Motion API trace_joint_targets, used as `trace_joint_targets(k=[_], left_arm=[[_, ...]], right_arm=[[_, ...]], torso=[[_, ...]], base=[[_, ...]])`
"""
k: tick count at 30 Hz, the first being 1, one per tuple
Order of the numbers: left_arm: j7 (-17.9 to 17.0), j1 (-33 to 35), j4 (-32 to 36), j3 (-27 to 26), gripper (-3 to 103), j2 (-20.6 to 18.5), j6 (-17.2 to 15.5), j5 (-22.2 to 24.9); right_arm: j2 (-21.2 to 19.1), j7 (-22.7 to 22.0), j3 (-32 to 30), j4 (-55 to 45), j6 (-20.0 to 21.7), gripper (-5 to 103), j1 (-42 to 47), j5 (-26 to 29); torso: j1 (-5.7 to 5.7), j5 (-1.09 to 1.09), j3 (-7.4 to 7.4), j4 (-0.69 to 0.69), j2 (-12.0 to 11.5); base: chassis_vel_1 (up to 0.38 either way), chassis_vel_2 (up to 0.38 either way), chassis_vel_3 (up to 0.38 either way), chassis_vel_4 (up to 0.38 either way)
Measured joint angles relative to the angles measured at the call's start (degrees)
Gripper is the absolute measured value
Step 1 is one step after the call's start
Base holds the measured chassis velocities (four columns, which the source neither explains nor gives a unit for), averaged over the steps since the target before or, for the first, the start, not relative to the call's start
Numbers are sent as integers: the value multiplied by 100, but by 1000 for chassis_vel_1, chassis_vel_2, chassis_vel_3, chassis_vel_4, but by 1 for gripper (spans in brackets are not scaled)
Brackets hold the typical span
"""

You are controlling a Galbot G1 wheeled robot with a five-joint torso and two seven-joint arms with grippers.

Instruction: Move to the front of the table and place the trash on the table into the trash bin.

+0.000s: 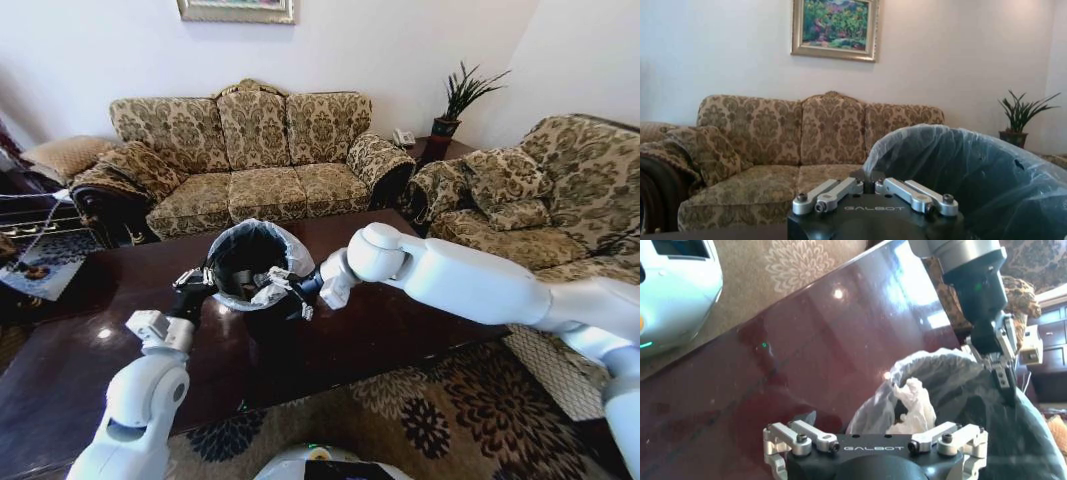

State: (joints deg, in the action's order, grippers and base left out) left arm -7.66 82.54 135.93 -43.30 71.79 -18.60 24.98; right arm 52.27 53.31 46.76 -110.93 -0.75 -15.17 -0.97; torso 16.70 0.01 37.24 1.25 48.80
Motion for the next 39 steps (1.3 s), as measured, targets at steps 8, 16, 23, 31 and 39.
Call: trace_joint_targets(k=[8,16,23,31,39], left_arm=[[12,-78,-72,47,3,-10,0,35],[18,-100,-92,45,3,-30,0,53],[23,-107,-92,44,3,-30,0,63],[27,-52,-18,51,3,14,0,52],[28,45,67,-8,3,-2,-10,46]], right_arm=[[-181,87,-270,86,-331,100,-129,-119],[-395,119,-278,15,-670,100,-281,-221],[-596,101,-307,-77,-743,100,-383,-161],[-675,-1110,-698,127,-215,100,-231,301],[-654,-3723,-802,-52,916,100,409,2650]], torso=[[0,-2,0,1,0],[0,-1,0,0,0],[0,-1,0,0,0],[0,-2,0,1,0],[0,-2,0,1,0]], base=[[0,0,0,0],[0,0,0,0],[0,0,0,0],[0,0,0,0],[0,0,0,0]])
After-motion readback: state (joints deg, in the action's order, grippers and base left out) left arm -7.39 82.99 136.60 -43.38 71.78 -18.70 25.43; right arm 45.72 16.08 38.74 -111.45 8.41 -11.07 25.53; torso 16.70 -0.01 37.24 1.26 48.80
